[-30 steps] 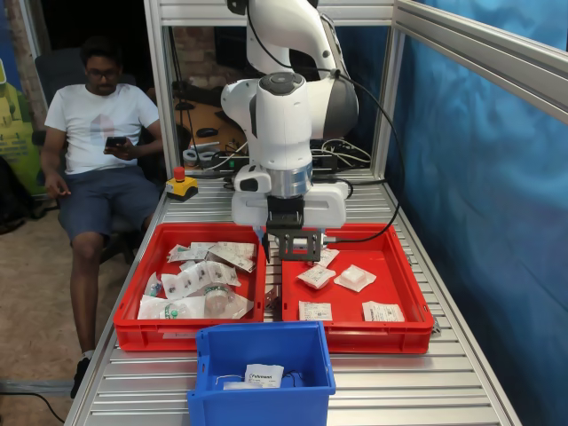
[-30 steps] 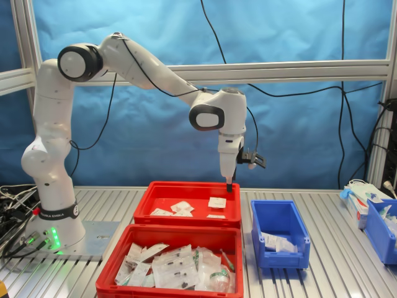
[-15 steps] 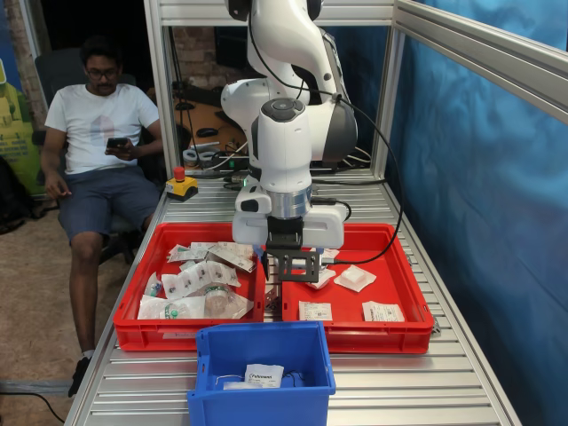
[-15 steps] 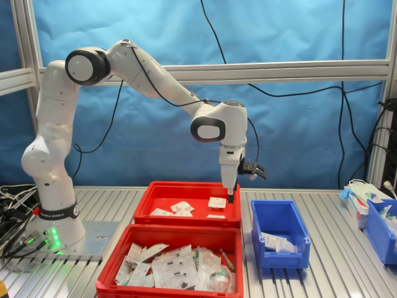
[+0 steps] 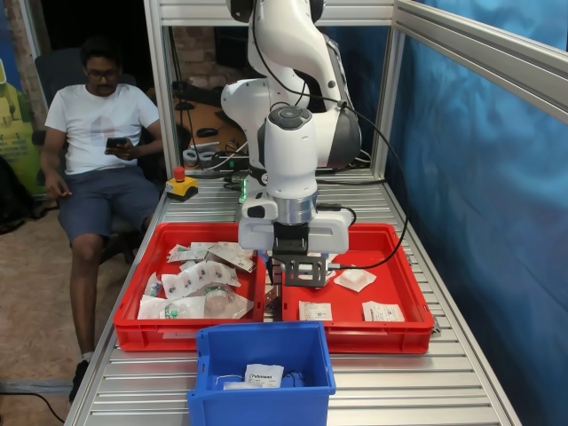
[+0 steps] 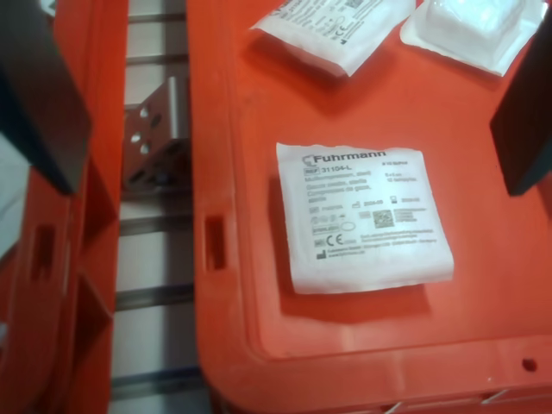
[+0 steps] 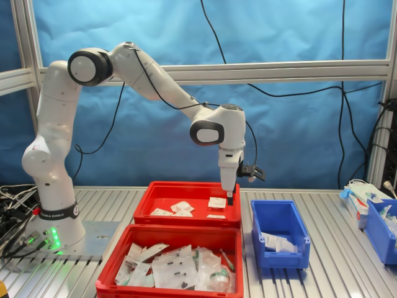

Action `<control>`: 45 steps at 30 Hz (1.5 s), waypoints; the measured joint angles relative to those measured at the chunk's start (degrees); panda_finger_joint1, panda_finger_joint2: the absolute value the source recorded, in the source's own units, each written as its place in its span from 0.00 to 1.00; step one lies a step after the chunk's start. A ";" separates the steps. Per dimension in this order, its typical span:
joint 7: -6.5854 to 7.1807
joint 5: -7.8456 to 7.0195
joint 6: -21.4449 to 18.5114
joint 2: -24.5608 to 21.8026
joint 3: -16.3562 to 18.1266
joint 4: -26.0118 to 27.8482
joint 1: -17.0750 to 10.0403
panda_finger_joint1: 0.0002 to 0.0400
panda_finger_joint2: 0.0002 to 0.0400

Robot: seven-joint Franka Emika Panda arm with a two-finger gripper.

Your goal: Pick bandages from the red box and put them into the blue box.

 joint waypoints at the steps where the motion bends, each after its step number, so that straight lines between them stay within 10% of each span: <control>1: 0.00 0.00 0.03 0.00 0.00 -0.04 0.11 1.00 1.00; 45: 0.00 0.00 2.54 3.77 -0.02 -0.43 4.59 1.00 1.00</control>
